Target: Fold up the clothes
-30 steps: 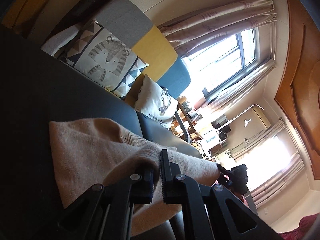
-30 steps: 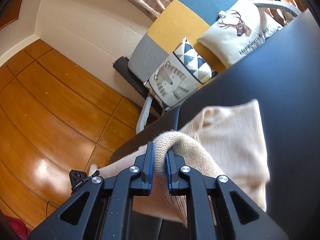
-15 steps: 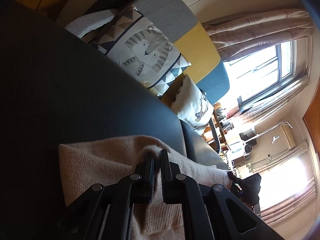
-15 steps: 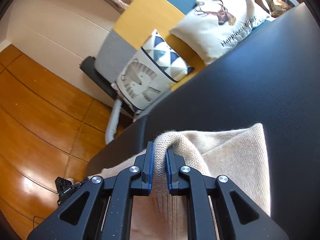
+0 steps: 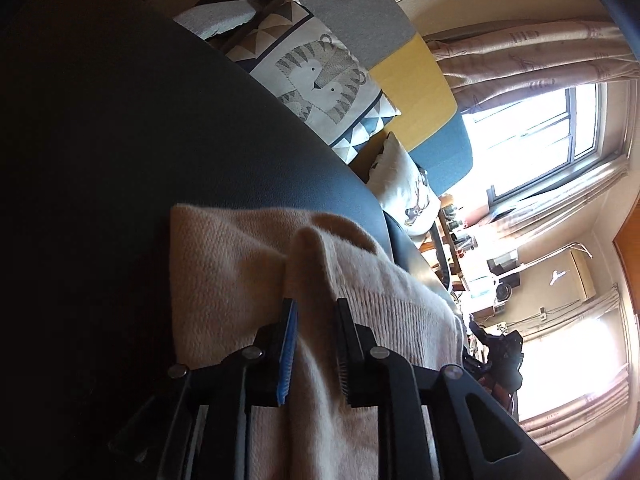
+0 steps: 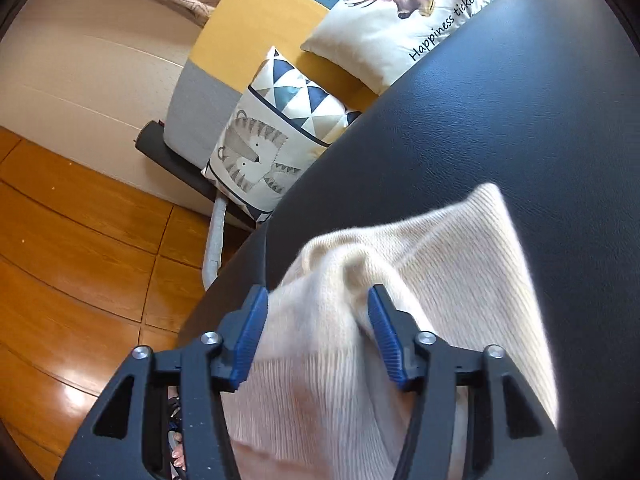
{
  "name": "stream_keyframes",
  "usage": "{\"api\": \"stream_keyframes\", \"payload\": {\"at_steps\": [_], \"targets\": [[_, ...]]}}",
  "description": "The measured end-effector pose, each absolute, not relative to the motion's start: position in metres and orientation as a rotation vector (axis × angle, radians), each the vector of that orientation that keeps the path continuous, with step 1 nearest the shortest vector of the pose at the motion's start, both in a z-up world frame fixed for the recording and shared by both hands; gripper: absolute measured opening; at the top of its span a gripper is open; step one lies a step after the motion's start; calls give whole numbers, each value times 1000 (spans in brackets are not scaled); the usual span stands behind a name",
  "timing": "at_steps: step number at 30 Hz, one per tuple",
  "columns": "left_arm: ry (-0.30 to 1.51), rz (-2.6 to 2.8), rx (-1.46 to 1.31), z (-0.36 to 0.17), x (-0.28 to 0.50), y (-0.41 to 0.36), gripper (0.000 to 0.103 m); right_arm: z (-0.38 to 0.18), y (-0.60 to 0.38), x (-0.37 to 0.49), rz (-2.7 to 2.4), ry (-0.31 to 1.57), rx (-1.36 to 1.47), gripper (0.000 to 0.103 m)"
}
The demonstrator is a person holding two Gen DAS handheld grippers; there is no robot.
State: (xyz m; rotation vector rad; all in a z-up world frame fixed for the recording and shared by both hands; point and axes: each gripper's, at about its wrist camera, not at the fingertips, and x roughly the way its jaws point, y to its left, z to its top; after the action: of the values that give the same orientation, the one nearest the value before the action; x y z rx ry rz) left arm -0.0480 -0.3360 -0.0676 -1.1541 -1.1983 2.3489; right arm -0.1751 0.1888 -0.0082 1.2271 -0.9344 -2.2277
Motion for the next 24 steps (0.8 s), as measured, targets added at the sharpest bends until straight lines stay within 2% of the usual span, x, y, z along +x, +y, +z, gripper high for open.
{"api": "stream_keyframes", "payload": {"at_steps": [2,3,4,5,9,12,15,18,19,20,22,24], "targets": [[-1198,2311,-1170,-70,-39,-328,20,-2,182,-173,-2247,-842,1231,53],[-1173,2312,-1195,-71,-36,-321,20,1,179,-172,-2256,-795,1233,46],[-1130,2336,-1214,-71,-34,-316,20,6,171,-176,-2280,-712,1254,20],[-1078,2373,-1216,-69,-31,-311,20,10,161,-181,-2308,-616,1280,11],[-905,2495,-1225,-61,-25,-299,20,30,143,-192,-2458,-413,1216,11],[-809,2534,-1233,-59,-28,-294,20,24,141,-201,-2513,-361,1229,11],[-733,2561,-1237,-56,-28,-290,20,8,143,-203,-2462,-388,1299,17],[-769,2554,-1223,-53,-21,-294,20,14,162,-181,-2451,-568,1208,24],[-805,2545,-1213,-53,-18,-298,20,18,173,-170,-2459,-642,1164,32],[-841,2538,-1199,-53,-13,-302,20,22,185,-163,-2470,-699,1132,46],[-895,2533,-1185,-55,-4,-310,20,27,211,-148,-2498,-762,1118,60],[-938,2512,-1191,-59,7,-315,21,24,229,-135,-2485,-766,1191,60]]}}
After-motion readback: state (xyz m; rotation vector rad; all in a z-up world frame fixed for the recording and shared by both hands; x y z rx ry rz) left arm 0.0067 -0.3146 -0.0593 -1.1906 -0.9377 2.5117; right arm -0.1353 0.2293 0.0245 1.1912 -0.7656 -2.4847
